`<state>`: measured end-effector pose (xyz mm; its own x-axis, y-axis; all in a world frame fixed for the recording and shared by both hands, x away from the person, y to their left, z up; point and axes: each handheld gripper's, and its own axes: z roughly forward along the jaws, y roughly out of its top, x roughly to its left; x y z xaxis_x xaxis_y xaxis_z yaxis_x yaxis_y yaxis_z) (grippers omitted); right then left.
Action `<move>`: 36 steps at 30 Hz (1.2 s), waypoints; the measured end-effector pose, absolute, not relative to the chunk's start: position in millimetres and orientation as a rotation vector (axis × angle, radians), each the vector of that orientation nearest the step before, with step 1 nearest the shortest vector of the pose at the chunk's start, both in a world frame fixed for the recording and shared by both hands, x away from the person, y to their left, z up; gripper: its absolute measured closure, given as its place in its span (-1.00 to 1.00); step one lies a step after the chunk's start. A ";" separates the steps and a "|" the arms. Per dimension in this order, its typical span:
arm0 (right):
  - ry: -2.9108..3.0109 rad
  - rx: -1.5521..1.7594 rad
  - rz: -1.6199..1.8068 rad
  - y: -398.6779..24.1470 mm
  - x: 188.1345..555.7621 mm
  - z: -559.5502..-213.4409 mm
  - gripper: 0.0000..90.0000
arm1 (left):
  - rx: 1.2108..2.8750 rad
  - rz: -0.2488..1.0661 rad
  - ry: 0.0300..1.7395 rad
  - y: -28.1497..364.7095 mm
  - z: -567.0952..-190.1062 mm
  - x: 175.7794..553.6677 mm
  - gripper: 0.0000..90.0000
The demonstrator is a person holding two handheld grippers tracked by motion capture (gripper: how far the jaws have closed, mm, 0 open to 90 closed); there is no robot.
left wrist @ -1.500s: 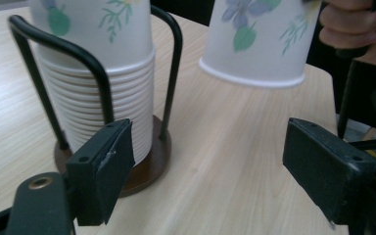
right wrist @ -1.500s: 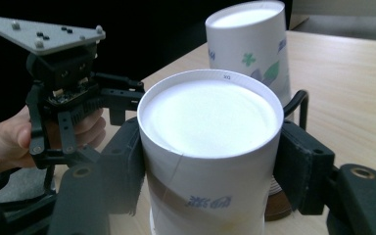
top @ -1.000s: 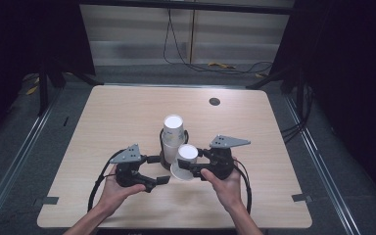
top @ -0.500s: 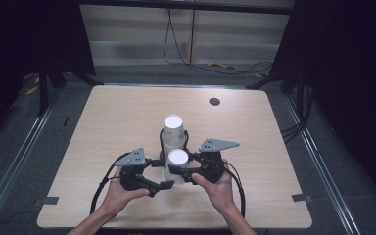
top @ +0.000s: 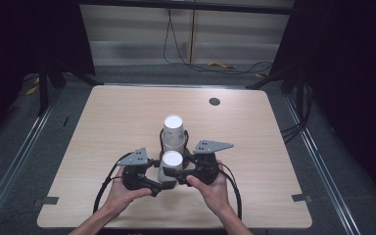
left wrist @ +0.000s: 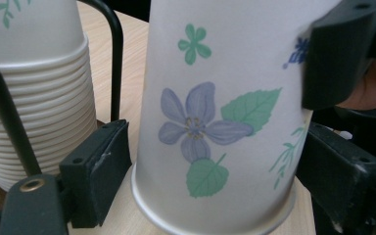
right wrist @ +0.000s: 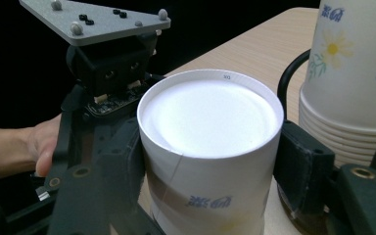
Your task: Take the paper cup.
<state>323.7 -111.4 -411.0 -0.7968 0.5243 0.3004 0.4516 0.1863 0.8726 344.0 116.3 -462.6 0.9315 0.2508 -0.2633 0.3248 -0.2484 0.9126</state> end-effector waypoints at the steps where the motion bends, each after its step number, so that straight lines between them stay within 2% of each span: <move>1: 2.369 0.972 1.704 -110.9 323.3 -410.8 -0.22 | 1.842 -0.073 0.422 116.1 -462.5 343.9 -0.63; 6: 2.386 0.960 1.702 -108.6 322.0 -410.3 -0.22 | 1.850 -0.084 0.414 117.2 -462.7 343.8 -0.64; 9: 2.386 0.963 1.706 -108.4 322.1 -410.2 -0.22 | 1.842 -0.093 0.404 118.2 -462.6 343.8 -0.55; 16: 2.390 0.957 1.714 -108.8 322.3 -411.3 -0.22 | 1.836 -0.095 0.405 119.0 -462.6 342.5 -0.56; 19: 2.396 0.951 1.703 -106.8 322.5 -412.8 -0.22 | 1.827 -0.116 0.405 119.6 -463.1 343.2 -0.48; 36: 2.406 0.944 1.689 -107.6 322.6 -411.7 -0.24 | 1.841 -0.102 0.386 119.1 -462.2 344.0 -0.44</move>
